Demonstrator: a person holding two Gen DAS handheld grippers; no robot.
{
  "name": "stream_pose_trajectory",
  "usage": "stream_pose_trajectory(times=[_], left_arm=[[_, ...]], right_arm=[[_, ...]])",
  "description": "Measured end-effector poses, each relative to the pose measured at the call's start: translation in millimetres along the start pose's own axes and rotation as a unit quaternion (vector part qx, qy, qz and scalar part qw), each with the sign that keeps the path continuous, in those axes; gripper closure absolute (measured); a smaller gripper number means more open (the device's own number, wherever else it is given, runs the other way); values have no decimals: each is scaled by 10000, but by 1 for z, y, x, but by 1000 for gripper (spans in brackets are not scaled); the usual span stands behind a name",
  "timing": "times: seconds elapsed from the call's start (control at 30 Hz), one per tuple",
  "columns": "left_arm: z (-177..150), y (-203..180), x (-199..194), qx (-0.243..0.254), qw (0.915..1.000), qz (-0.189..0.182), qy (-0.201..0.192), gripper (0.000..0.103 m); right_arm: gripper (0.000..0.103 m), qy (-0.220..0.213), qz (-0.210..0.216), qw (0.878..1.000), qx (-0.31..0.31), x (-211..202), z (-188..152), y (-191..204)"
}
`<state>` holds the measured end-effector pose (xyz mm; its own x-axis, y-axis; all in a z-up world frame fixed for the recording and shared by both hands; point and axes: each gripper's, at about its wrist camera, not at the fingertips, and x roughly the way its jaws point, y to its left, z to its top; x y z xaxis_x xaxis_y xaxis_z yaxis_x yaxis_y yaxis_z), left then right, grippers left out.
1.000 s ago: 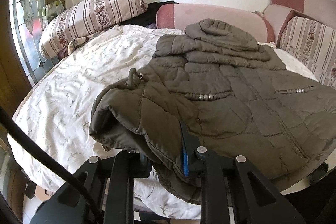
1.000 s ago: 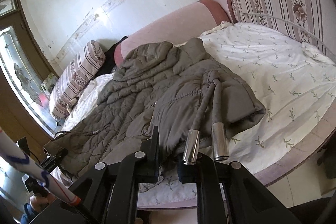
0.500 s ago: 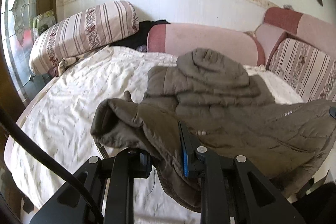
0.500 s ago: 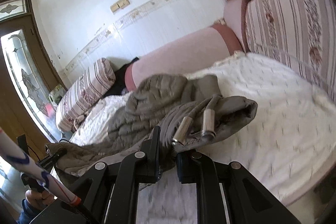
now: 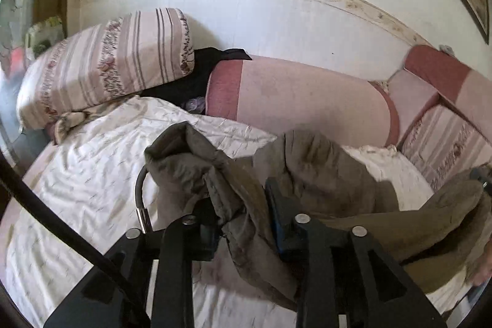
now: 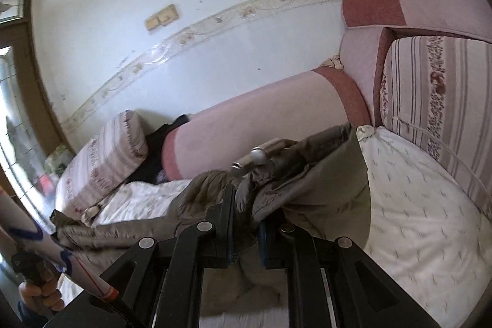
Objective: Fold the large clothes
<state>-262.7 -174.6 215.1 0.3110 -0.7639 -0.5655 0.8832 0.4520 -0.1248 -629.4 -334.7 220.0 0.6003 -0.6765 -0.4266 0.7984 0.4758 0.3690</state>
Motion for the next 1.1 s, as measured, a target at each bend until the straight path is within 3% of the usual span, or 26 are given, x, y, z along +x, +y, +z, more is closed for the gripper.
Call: stream_pose_trajectory(times=[0.13,0.27,0.4,0.5,0.67,0.77,0.83,0.9,0.97,1.1], left_arm=[[32,11,30,-337,9994,-106,24,51],[46,18,30,-273,9987,6,-432,35],[46,24,30,-197,9968,197,-752,34],[31,11,50,70,9986,57,-525,34],[-14,-36,119,646,9973,-225,253,34],[-40,-60,166,891,9936,-181,675,34],[-51,-65,199,952,9917,98,862,33],[-52,-60,220,824,9915,124,997,24],[-50,-57,236,789,9905,158,1115,20],[-49,-62,255,881,9864,504,1290,14]], right_arm=[[91,149,-233,9996,68,60,18,-3],[91,339,-470,9982,148,114,25,-13],[91,502,-680,9962,226,161,21,-25],[91,653,-780,9944,273,191,15,-34],[90,822,-920,9918,340,226,5,-41],[86,924,-882,9906,496,235,0,-46],[76,951,-725,9910,607,232,0,-51],[63,850,-417,9930,712,218,0,-55],[57,758,-321,9942,698,200,-2,-54],[57,593,-235,9955,699,156,-20,-46]])
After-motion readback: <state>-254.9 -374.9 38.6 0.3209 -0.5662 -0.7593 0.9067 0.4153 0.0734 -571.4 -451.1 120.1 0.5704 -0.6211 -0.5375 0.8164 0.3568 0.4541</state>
